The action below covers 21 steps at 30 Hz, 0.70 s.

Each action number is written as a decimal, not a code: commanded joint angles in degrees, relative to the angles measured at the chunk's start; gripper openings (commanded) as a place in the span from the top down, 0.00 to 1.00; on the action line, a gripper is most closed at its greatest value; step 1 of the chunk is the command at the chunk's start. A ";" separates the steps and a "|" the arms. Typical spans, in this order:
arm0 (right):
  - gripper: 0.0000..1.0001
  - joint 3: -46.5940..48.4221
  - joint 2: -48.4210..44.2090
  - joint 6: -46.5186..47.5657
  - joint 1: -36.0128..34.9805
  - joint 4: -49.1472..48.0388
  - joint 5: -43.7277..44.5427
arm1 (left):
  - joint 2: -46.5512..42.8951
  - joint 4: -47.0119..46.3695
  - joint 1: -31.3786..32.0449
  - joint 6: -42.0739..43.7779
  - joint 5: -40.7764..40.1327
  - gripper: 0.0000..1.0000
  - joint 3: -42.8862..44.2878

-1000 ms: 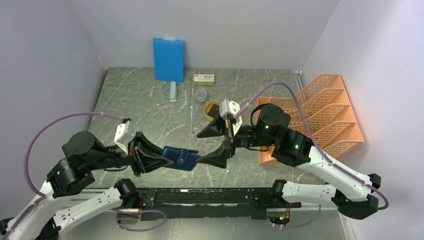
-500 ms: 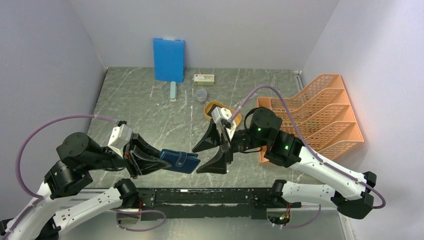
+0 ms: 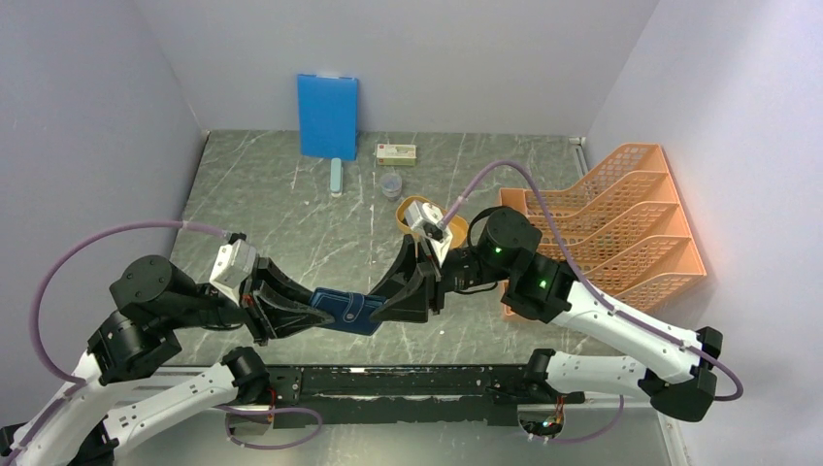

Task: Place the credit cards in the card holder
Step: Close the card holder.

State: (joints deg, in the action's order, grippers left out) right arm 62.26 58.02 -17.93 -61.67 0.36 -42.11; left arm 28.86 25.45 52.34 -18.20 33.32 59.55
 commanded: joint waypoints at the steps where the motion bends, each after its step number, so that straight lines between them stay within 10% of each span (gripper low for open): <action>1: 0.65 -0.12 0.74 -1.68 0.12 -2.72 -1.17 | -0.01 -4.04 0.22 -0.31 1.00 0.91 1.17; 7: 0.70 0.60 2.66 -1.85 -0.80 -1.72 -2.25 | -0.47 -4.24 0.20 -0.37 0.56 0.90 0.54; 14: 1.00 -0.14 2.54 -2.66 -2.11 -3.34 -0.16 | -0.63 -4.14 0.14 -0.48 -0.21 0.89 0.22; 21: 1.00 -9.30 -5.42 -7.85 -2.12 -16.52 13.94 | -4.21 -4.39 0.22 -5.03 -14.88 0.44 -1.69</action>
State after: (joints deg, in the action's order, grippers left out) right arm 58.00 57.65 -21.47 -63.46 -5.69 -38.13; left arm 27.75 24.99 52.34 -20.01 29.02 59.44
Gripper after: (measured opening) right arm 0.120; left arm 0.515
